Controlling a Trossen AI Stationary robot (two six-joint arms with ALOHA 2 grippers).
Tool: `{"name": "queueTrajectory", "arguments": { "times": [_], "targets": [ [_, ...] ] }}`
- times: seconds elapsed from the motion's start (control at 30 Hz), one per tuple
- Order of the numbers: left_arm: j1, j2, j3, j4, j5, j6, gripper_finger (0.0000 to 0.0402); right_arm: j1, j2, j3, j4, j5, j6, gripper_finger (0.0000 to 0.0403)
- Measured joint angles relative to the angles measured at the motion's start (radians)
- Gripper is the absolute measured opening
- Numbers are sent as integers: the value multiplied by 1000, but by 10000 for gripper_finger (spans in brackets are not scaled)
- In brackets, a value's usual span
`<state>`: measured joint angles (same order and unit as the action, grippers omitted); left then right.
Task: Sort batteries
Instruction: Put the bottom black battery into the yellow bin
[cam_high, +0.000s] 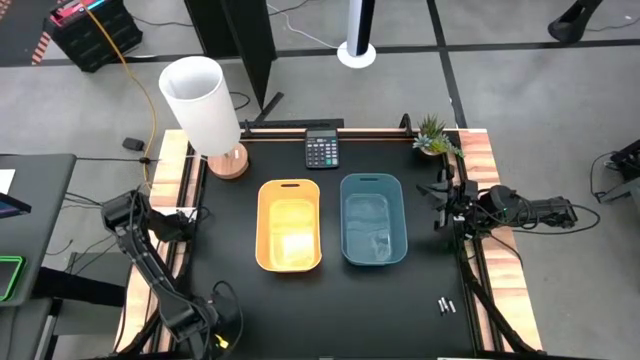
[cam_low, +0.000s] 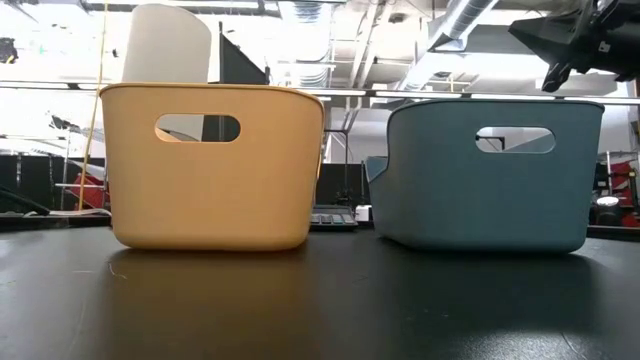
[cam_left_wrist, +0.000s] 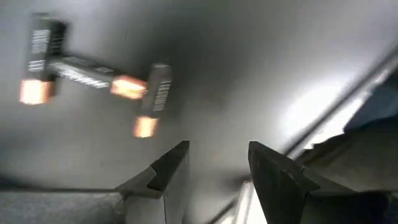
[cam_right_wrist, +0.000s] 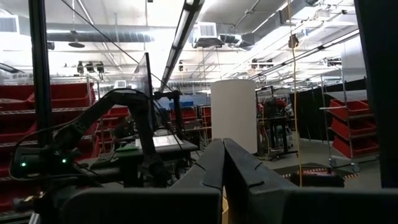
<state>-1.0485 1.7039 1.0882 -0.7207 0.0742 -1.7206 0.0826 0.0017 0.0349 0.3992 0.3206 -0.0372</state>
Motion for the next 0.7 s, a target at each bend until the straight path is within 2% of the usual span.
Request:
{"name": "queueTrajectory", "arguments": {
  "times": [0.13,0.37,0.7],
  "targets": [
    [-3,0,0,-55,-2,33,146,0,0,0,-1,0,0,24],
    [-21,0,0,-101,-76,127,138,0,0,0,-1,0,0,24],
    [-62,0,-1,-122,-95,90,137,0,0,0,-7,0,-13,24]
  ]
}}
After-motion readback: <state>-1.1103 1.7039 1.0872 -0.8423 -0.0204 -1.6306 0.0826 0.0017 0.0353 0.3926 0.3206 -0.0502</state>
